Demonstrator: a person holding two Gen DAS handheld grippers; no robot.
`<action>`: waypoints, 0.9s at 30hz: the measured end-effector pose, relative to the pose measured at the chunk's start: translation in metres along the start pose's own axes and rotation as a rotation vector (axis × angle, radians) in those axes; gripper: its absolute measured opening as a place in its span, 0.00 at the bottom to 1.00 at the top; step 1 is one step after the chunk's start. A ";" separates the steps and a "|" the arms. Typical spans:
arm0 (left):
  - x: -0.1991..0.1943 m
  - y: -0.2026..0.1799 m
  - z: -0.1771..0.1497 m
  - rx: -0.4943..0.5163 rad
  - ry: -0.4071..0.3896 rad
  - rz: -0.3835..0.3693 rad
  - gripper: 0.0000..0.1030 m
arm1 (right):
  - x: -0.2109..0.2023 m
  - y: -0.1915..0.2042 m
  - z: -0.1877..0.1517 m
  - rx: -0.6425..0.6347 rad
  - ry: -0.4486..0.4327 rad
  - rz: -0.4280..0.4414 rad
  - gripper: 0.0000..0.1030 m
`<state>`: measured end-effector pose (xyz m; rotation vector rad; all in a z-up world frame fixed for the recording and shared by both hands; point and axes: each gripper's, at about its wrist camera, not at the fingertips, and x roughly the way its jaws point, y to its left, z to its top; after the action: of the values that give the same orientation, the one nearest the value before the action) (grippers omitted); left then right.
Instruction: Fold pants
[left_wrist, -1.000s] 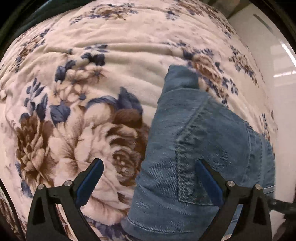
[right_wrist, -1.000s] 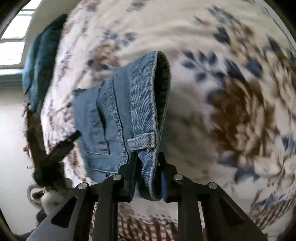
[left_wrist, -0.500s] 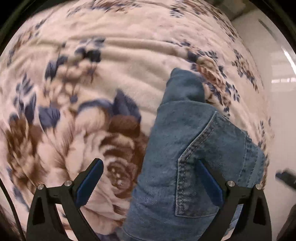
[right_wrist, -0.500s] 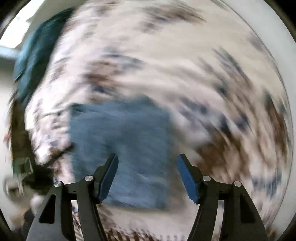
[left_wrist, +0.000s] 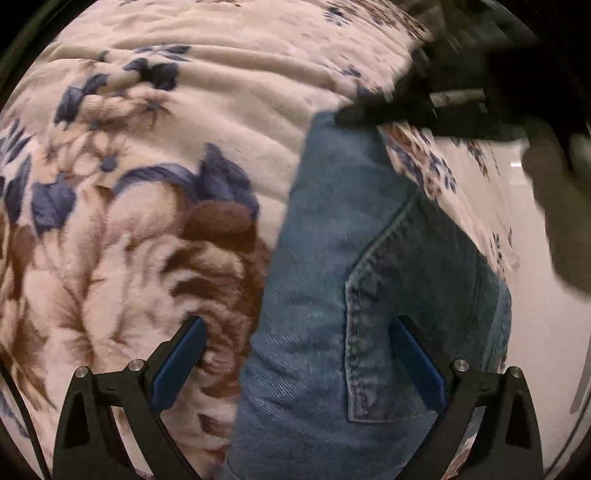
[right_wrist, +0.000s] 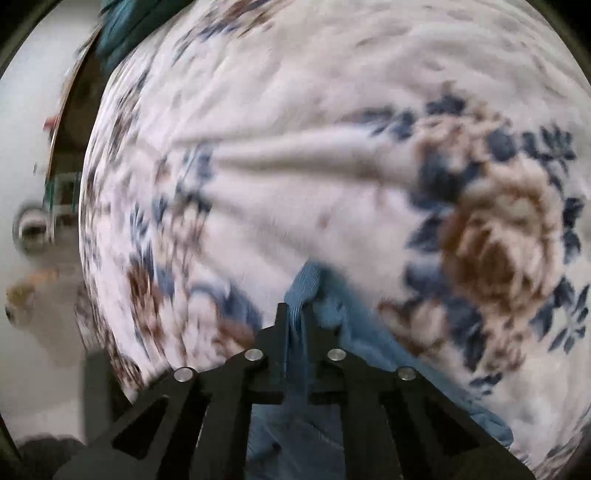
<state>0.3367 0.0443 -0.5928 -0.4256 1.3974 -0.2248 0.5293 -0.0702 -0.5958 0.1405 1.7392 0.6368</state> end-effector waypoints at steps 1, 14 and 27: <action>0.003 -0.002 -0.002 0.002 0.010 -0.006 0.99 | 0.005 -0.005 0.010 0.030 0.005 0.015 0.03; -0.047 -0.029 0.080 0.074 -0.014 -0.071 0.98 | -0.081 -0.068 -0.058 0.149 -0.142 0.004 0.75; 0.030 -0.065 0.123 0.346 0.217 0.058 0.25 | -0.058 -0.186 -0.237 0.593 -0.214 0.046 0.54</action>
<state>0.4682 -0.0069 -0.5790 -0.0744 1.5439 -0.4678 0.3687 -0.3315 -0.6040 0.6389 1.6719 0.1134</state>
